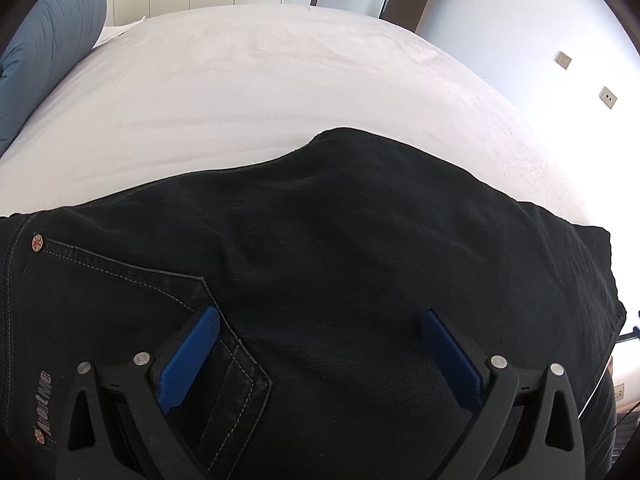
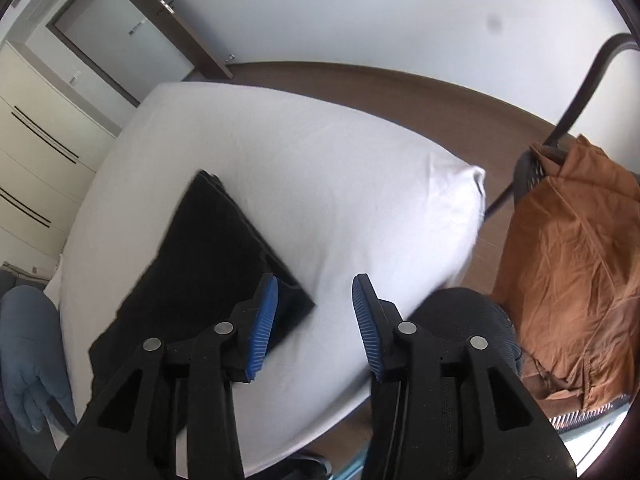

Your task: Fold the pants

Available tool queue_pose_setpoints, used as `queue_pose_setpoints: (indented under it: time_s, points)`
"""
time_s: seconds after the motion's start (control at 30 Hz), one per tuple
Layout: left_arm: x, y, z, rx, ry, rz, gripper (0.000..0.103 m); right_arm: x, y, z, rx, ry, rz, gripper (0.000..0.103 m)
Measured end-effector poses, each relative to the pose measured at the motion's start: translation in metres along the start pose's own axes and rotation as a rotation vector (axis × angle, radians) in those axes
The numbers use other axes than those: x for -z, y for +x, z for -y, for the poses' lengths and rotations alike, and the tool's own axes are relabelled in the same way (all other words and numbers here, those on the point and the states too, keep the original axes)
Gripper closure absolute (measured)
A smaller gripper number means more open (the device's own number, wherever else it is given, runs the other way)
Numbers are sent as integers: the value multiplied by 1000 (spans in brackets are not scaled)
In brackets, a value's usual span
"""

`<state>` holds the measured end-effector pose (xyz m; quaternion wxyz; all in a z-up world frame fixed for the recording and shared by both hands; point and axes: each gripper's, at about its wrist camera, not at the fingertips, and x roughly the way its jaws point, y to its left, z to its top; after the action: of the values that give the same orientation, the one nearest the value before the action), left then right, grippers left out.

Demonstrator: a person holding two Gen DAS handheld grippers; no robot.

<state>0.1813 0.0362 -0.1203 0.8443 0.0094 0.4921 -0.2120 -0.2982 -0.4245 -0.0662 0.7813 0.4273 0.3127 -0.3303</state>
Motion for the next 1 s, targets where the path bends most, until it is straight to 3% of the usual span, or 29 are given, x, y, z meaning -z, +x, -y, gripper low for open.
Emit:
queue_pose_setpoints:
  time_s: [0.1,0.17,0.27,0.33,0.37,0.4,0.43,0.47,0.5,0.57,0.6,0.73,0.83,0.87,0.9,0.97,1.0]
  points:
    - [-3,-8,0,-7,-17,-1,1,-3,-2,-52,-133,-134,-11,64]
    - [-11,-14,6,-3,-43,4,6,7,17,-97,-256,-276,-79,65]
    - [-26,-34,22,60,-16,46,9,27,66,-137,-284,-385,-227,67]
    - [-42,-34,44,128,59,30,16,34,100,-139,-236,-386,-317,76]
    - [-48,-29,53,151,93,8,27,35,114,-133,-217,-366,-340,82]
    - [-56,-15,65,170,144,-39,40,33,119,-128,-220,-355,-339,99]
    - [-61,-1,72,179,178,-83,49,29,122,-120,-216,-340,-340,103]
    - [-67,24,78,182,213,-149,67,26,124,-113,-247,-314,-355,103]
    - [-69,42,77,162,230,-193,78,22,126,-105,-274,-278,-372,103]
    - [-82,60,67,181,220,-186,85,18,124,-97,-277,-263,-368,103]
    - [-90,62,60,179,195,-181,97,17,122,-96,-272,-264,-358,103]
    - [-118,69,13,139,92,-152,98,20,120,-92,-279,-248,-332,103]
    - [-124,55,-8,47,47,-96,99,20,114,-92,-265,-254,-317,103]
    - [-122,43,-14,57,22,-62,96,22,110,-95,-254,-266,-314,103]
    - [-122,33,-17,60,7,-36,81,25,106,-94,-236,-282,-309,103]
    - [-111,16,-10,70,16,5,63,26,95,-110,-191,-316,-295,98]
    - [-107,9,-8,80,21,20,60,30,89,-120,-200,-338,-286,96]
